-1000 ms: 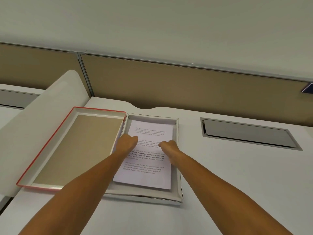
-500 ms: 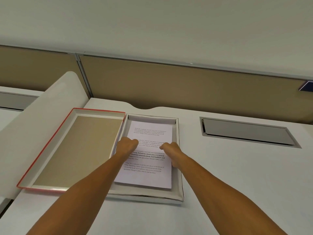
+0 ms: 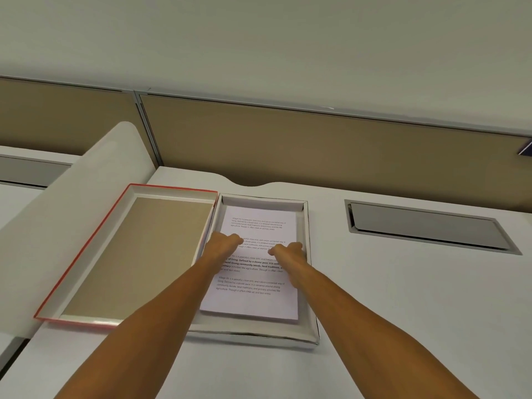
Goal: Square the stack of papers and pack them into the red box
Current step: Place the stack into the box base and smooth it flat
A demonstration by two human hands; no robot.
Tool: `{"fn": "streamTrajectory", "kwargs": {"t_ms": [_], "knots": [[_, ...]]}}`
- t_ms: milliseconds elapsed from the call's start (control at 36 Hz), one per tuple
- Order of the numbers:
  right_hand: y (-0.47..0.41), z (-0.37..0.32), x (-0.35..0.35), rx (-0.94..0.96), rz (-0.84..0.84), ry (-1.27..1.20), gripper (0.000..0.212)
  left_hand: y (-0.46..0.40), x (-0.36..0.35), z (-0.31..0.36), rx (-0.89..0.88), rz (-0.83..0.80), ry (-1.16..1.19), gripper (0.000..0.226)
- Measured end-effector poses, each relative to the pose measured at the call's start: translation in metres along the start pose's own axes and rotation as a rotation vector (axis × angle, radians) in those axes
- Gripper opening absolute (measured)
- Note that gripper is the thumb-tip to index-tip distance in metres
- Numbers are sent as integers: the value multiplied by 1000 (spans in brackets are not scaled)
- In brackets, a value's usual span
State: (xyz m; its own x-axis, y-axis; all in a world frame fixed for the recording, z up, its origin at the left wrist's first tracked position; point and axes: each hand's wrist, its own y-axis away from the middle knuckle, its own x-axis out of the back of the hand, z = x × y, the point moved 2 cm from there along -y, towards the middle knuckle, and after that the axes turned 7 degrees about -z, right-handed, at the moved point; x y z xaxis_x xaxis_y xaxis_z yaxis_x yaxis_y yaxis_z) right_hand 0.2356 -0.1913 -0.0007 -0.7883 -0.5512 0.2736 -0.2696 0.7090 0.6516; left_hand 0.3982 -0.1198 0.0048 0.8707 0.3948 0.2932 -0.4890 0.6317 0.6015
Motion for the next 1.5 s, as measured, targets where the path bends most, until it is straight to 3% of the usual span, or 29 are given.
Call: {"fn": "streamTrajectory", "kwargs": {"t_ms": [361, 417, 472, 528, 583, 694, 806, 889, 1056, 1167, 1500], "knots": [[-6, -7, 7, -45, -91, -20, 86, 8, 5, 0, -9, -25, -57, 67], [-7, -6, 9, -42, -117, -38, 89, 9, 5, -2, -36, -24, -116, 52], [-7, -6, 10, -41, -125, -36, 90, 10, 5, -6, -85, -11, -234, 14], [-7, -7, 8, -36, -122, -19, 88, 9, 4, -10, -173, -4, -337, 23], [-7, -10, 5, -19, -97, 18, 87, 14, 3, -13, -259, 20, -474, 8], [-13, -20, -1, 145, 22, 264, 90, 21, -1, -32, -493, 120, -665, 62], [-23, -35, -2, 358, 35, 563, 76, 29, 0, -56, -702, -66, -1112, 105], [-36, -48, -3, 446, -13, 710, 57, 33, 2, -73, -738, -185, -1290, 121], [-65, -72, 0, 506, -14, 963, 41, 34, 6, -92, -792, -176, -1352, 119], [-84, -80, 1, 517, 9, 1089, 56, 30, 9, -92, -857, -143, -1385, 118], [-115, -94, 4, 508, 27, 1139, 53, 26, 14, -94, -828, -179, -1356, 109]]}}
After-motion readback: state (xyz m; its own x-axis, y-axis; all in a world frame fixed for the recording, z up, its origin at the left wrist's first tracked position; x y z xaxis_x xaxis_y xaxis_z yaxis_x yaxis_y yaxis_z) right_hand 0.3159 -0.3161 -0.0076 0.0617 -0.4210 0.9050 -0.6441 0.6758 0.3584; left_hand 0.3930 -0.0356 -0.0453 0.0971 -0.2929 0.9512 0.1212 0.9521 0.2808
